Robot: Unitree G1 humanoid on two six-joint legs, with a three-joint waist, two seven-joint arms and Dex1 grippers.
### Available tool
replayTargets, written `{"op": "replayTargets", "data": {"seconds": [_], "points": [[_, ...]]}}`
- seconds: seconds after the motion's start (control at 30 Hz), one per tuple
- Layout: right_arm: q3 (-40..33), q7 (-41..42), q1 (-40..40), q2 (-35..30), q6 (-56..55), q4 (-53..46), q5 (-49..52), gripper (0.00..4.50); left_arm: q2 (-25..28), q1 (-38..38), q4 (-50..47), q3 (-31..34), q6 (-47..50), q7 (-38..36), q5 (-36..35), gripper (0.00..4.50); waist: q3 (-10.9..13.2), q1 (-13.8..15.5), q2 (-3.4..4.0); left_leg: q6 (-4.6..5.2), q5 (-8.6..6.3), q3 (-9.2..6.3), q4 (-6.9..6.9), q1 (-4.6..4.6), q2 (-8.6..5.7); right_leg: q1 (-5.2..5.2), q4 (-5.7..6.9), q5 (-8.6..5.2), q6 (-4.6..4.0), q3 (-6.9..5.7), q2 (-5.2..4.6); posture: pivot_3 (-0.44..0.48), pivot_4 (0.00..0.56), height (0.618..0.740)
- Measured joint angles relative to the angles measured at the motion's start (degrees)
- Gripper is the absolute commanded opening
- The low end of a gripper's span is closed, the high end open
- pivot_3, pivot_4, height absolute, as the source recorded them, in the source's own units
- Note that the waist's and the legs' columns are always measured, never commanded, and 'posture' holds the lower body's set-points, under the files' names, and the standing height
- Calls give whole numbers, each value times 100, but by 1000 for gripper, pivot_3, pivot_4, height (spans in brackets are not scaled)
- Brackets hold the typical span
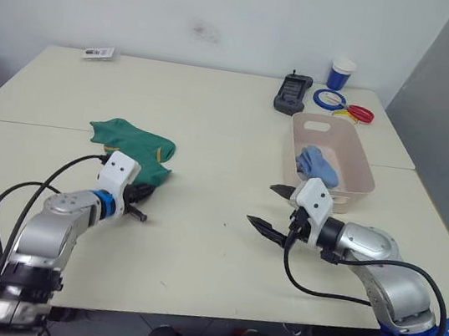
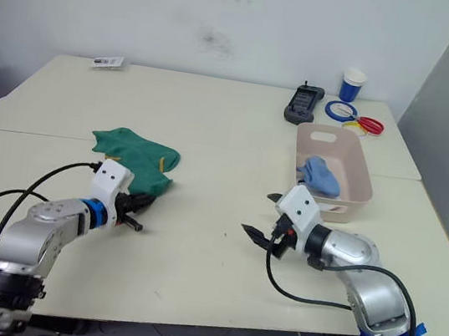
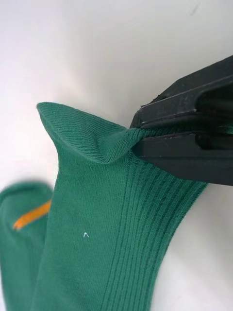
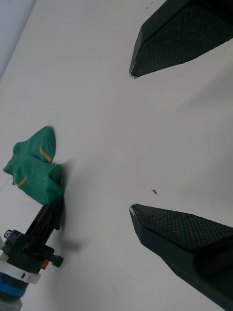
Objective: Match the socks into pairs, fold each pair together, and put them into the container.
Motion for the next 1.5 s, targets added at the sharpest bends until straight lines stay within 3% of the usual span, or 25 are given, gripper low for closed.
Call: {"op": "replayTargets", "data": {"seconds": [0.23, 0.4, 0.63, 0.77, 0.9, 1.03, 1.2, 1.43, 1.5], "points": [[-56, 223, 60, -257, -126, 50, 6, 4500, 393, 932, -2420, -131, 1382, -406, -1049, 22, 1, -1, 1, 0, 0, -4, 0, 4, -4, 2, 0, 0, 0, 3, -2, 0, 150, 740], [-68, 400, 67, -384, -248, 207, -1, 4500, 87, 736, -2776, -765, 1784, -324, -1353, 22, 1, 4, 1, 1, 0, -3, 2, 3, -6, 4, -2, 0, 0, 5, 3, 0, 150, 740], [-97, 428, 119, -472, -250, 248, 5, 4500, -121, 575, -2740, -1331, 1735, -372, -1411, 1998, 1, -7, 1, 1, 0, -5, 2, 5, -3, 3, 2, 0, -1, 2, 9, 0, 150, 740], [-118, 516, 326, -578, -221, 242, 80, 4500, 393, 454, -2615, -944, 1732, -937, -1822, 3275, 1, -9, 1, 1, 0, -3, 2, 4, -3, 1, -1, -1, -2, 4, 9, 0, 150, 740], [-186, 644, 566, -627, 44, 241, 313, 4500, 922, -26, -1801, -393, 1656, -1632, -2154, 4488, 1, 3, 1, 2, -1, -4, 5, 4, -5, 2, -1, -1, -1, -2, 13, 0, 150, 740], [-229, 532, 668, -560, 656, 232, 515, 4500, 1055, -721, -571, -280, 797, -1750, -1610, 4488, 1, 5, 1, 2, -1, 0, 5, 3, -10, 3, -3, -1, -1, 3, 19, 0, 150, 740], [92, 434, 613, -500, 1501, -62, 759, 4500, 948, -1251, 1254, -670, -563, -1795, -573, 4488, 1, 1, 2, 2, -1, -2, 6, -2, -3, -2, -2, -1, -1, 1, 17, 0, 150, 740], [699, 470, 267, -278, 2086, 10, 833, 4500, 478, -1700, 2555, -1091, -1411, -1819, 180, 4488, -1, -2, -2, 3, -2, 0, 20, -10, -4, -1, -1, -1, 0, 0, 19, 0, 150, 740], [754, 405, 131, -66, 2174, 181, 837, 4500, 428, -1745, 2578, -1177, -1507, -1905, 279, 3933, -4, -6, -3, 3, -2, -1, 24, -5, -3, 2, 4, -1, 0, 1, 18, 0, 150, 740]]}}
